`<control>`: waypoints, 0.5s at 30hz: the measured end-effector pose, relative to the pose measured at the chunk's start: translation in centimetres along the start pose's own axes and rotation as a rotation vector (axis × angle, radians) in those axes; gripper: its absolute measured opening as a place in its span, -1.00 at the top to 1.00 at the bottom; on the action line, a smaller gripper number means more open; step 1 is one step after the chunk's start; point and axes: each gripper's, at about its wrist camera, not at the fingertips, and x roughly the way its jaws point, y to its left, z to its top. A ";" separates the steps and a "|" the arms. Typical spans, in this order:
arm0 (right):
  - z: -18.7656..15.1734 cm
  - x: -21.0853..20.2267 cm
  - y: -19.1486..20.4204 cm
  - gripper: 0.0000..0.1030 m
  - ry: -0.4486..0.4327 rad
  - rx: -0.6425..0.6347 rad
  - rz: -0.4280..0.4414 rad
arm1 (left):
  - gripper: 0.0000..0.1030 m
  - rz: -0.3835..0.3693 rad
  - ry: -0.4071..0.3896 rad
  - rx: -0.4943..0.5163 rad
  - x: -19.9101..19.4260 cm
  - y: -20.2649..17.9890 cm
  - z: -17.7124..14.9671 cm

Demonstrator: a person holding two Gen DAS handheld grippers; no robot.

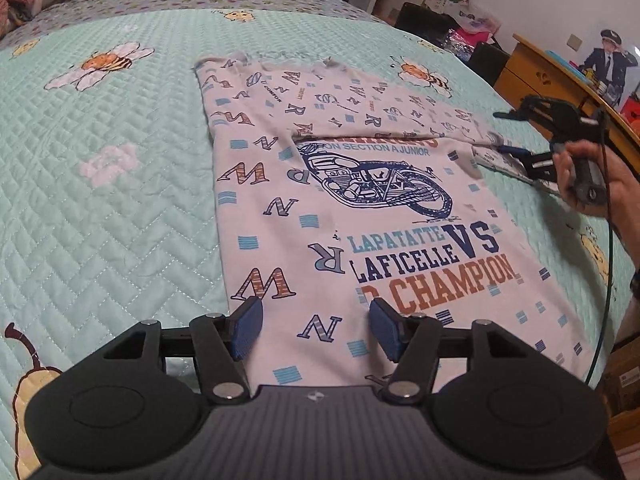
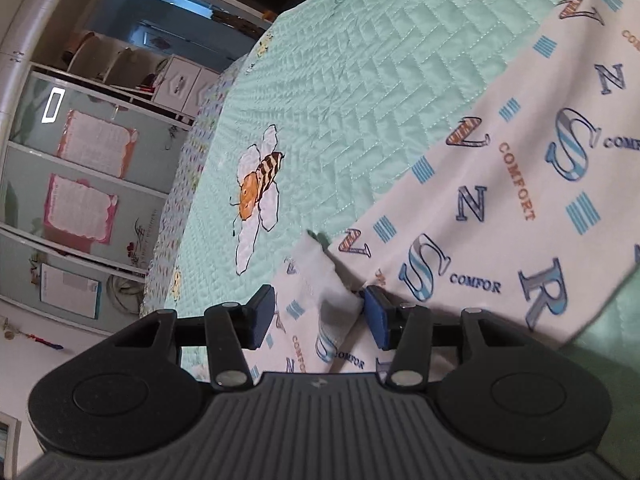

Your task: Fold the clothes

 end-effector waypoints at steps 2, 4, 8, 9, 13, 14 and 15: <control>0.3 0.6 0.1 -0.04 0.022 -0.005 0.002 | -0.23 -0.002 -0.001 0.006 0.0 0.0 0.0; 0.8 1.3 0.2 -0.05 0.048 -0.011 0.007 | -0.23 -0.004 -0.002 0.013 0.0 0.0 -0.1; 1.7 1.1 0.6 -0.02 0.105 -0.067 0.013 | -0.24 -0.009 -0.002 0.018 0.0 0.0 -0.1; 1.7 1.0 0.8 0.12 0.112 -0.103 -0.001 | -0.24 -0.009 -0.003 0.020 0.0 0.0 -0.2; 1.3 0.3 1.4 0.72 0.112 -0.201 -0.043 | -0.26 0.003 0.003 0.036 0.1 -0.4 -0.2; 1.2 0.1 1.6 0.73 0.106 -0.217 -0.045 | -0.26 0.005 0.005 0.036 0.0 -0.5 -0.1; 1.0 0.0 1.9 0.75 0.102 -0.238 -0.047 | -0.26 0.006 0.009 0.031 -0.1 -0.4 -0.1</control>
